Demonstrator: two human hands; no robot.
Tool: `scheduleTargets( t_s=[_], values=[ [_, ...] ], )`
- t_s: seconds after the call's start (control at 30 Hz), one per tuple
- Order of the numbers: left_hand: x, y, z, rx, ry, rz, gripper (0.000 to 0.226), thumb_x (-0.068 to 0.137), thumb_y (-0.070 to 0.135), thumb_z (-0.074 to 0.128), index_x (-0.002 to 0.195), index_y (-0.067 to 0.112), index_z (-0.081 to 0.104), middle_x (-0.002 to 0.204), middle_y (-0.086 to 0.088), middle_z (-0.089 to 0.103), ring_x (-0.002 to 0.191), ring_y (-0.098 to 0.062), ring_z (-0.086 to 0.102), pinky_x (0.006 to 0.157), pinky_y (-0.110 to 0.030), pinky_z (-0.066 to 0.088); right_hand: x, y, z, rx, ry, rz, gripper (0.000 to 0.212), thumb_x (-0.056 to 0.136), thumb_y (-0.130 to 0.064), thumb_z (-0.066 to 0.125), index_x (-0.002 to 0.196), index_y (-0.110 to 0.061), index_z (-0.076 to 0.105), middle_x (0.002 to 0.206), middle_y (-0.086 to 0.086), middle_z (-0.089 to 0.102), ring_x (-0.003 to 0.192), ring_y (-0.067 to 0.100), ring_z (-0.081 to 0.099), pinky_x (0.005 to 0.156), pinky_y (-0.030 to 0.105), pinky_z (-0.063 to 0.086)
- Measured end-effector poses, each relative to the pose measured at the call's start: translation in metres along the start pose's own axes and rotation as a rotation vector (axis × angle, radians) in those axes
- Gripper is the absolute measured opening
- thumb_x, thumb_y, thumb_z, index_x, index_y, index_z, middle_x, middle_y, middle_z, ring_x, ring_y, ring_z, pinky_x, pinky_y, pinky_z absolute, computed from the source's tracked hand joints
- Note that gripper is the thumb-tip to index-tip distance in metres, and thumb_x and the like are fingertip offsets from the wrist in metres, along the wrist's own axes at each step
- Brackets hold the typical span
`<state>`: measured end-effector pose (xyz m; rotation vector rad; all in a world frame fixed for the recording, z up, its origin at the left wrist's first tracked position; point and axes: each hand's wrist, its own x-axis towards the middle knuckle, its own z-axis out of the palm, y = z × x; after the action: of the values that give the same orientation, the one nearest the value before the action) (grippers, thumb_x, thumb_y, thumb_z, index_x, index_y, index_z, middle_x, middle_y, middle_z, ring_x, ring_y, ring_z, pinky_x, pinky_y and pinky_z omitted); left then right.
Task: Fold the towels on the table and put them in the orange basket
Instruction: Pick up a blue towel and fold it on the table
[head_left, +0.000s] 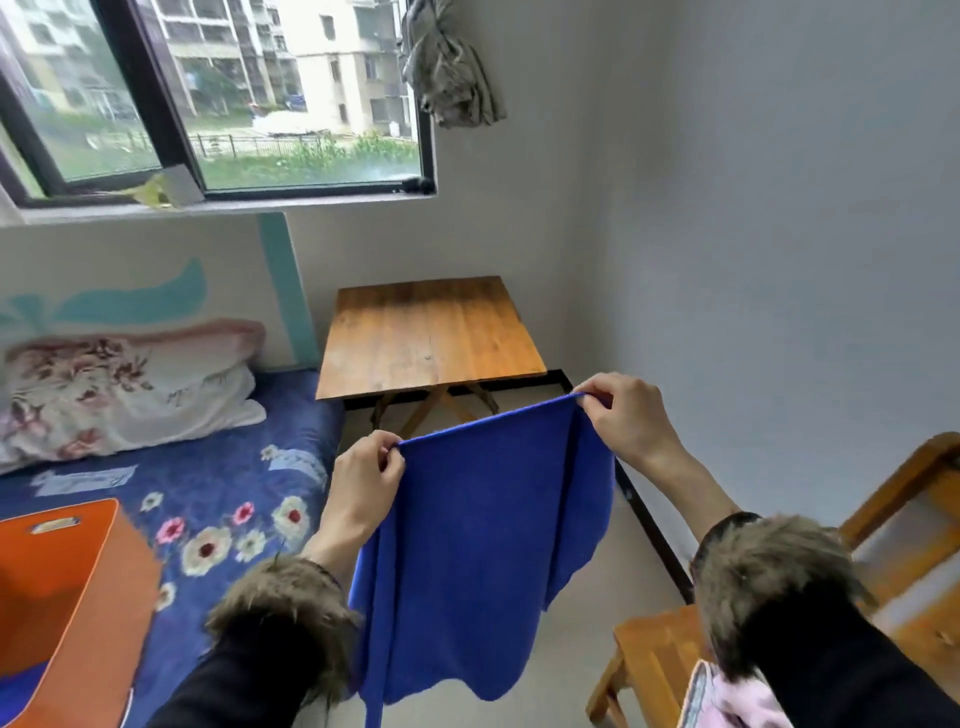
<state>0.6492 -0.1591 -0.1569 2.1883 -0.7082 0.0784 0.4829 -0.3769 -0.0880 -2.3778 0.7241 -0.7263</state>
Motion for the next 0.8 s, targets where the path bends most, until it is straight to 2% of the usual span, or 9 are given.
scheduleTargets(
  t_s=[0.07, 0.17, 0.3, 0.5, 0.67, 0.8],
  values=[
    [0.033, -0.009, 0.003, -0.027, 0.016, -0.045, 0.010, 0.089, 0.011, 0.055, 0.085, 0.014, 0.063, 0.058, 0.008, 0.049, 0.058, -0.010, 0.047, 0.056, -0.021, 0.034, 0.036, 0.007, 0.013, 0.009, -0.047, -0.012, 0.018, 0.091, -0.009, 0.053, 0.092, -0.011, 0.071, 0.092, 0.003, 0.066, 0.082, 0.009, 0.052, 0.073, 0.015, 0.034],
    [0.079, -0.014, 0.008, -0.028, 0.067, -0.055, 0.022, 0.089, 0.017, 0.059, 0.069, 0.025, 0.053, 0.053, 0.008, 0.047, 0.054, -0.005, 0.045, 0.053, -0.013, 0.034, 0.092, 0.022, 0.028, 0.009, -0.093, -0.031, 0.017, 0.091, -0.009, 0.054, 0.092, -0.011, 0.071, 0.092, 0.003, 0.066, 0.082, 0.009, 0.052, 0.072, 0.015, 0.033],
    [0.131, -0.023, 0.018, -0.003, 0.059, -0.058, 0.023, 0.087, 0.026, 0.064, 0.066, 0.023, 0.054, 0.053, 0.005, 0.047, 0.053, -0.007, 0.044, 0.049, -0.016, 0.032, 0.157, 0.037, 0.054, 0.039, -0.078, -0.021, 0.015, 0.089, -0.010, 0.056, 0.089, -0.012, 0.071, 0.089, 0.002, 0.065, 0.081, 0.012, 0.053, 0.073, 0.018, 0.036],
    [0.230, -0.043, 0.037, -0.009, 0.059, -0.118, 0.031, 0.080, 0.037, 0.070, 0.056, 0.032, 0.051, 0.050, 0.010, 0.044, 0.054, -0.008, 0.044, 0.053, -0.031, 0.035, 0.258, 0.059, 0.099, 0.064, -0.076, 0.002, 0.011, 0.086, -0.011, 0.061, 0.082, -0.015, 0.071, 0.083, 0.002, 0.065, 0.077, 0.014, 0.056, 0.071, 0.022, 0.039],
    [0.328, -0.068, 0.063, -0.059, 0.031, -0.128, 0.026, 0.078, 0.038, 0.071, 0.058, 0.035, 0.055, 0.057, 0.009, 0.054, 0.060, -0.008, 0.050, 0.056, -0.030, 0.039, 0.352, 0.076, 0.144, 0.059, -0.075, 0.023, 0.013, 0.084, -0.014, 0.064, 0.074, -0.022, 0.068, 0.079, -0.003, 0.064, 0.076, 0.014, 0.057, 0.071, 0.023, 0.040],
    [0.396, -0.096, 0.084, -0.052, -0.020, -0.109, 0.027, 0.080, 0.035, 0.070, 0.057, 0.036, 0.055, 0.058, 0.011, 0.054, 0.058, -0.004, 0.049, 0.052, -0.022, 0.036, 0.412, 0.087, 0.183, 0.027, -0.061, 0.061, 0.010, 0.084, -0.015, 0.065, 0.074, -0.017, 0.066, 0.077, -0.002, 0.064, 0.074, 0.014, 0.056, 0.069, 0.022, 0.038]
  ],
)
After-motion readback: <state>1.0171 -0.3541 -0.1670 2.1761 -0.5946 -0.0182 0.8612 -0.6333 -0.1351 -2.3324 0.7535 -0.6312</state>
